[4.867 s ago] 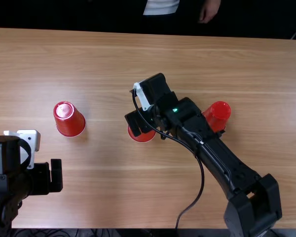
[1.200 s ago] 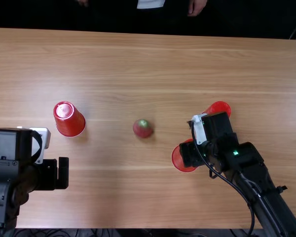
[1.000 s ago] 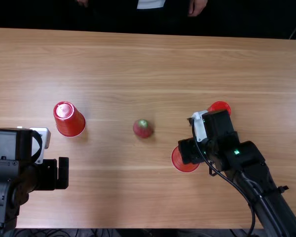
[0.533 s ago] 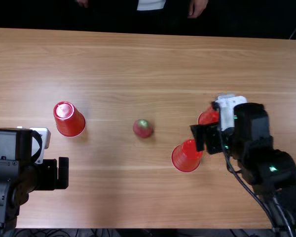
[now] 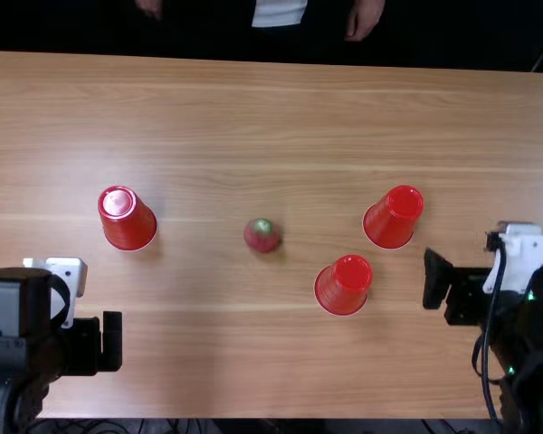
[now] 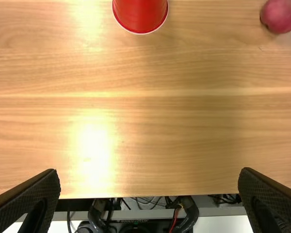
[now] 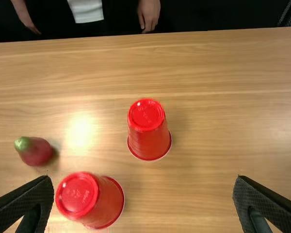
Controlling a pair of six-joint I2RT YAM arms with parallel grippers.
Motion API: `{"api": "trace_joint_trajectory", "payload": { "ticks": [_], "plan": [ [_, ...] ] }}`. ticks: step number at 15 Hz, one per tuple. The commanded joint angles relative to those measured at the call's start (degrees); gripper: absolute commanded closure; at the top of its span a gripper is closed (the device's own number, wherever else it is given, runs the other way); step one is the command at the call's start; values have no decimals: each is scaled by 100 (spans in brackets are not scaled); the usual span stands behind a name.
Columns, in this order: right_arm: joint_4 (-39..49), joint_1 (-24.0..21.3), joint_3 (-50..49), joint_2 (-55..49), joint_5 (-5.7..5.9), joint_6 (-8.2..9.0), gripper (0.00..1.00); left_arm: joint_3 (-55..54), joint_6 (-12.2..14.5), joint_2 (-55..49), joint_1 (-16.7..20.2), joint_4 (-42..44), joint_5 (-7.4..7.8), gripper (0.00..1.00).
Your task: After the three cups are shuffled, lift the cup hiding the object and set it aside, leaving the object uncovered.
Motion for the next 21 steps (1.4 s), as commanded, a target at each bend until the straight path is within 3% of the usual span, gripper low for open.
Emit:
{"api": "trace_joint_trajectory", "payload": {
  "ticks": [1,3,6,10,14,16,18,21],
  "plan": [
    [-9,-39,-390,-485,12,45,0,-262,-18,-295,-3,0,-23,0],
    [65,-30,-908,-1197,12,56,0,-648,-60,-682,23,254,-23,0],
    [107,-57,-1567,-2216,12,77,0,-1501,-92,-1754,41,1308,-12,0],
    [297,-109,-2490,-3508,12,77,0,-2573,-113,-2862,50,1772,-44,0],
    [772,-118,-3545,-4862,65,66,0,-3839,-113,-4365,278,2658,-97,0],
    [993,-136,-3861,-4923,213,56,0,-4287,-103,-4883,393,2743,-86,0],
    [1088,-153,-3914,-4923,244,77,0,-4656,-50,-5209,393,3048,-86,0],
    [1257,-171,-3967,-4923,297,87,0,-5271,-39,-5411,393,4166,-55,0]
  ]
}}
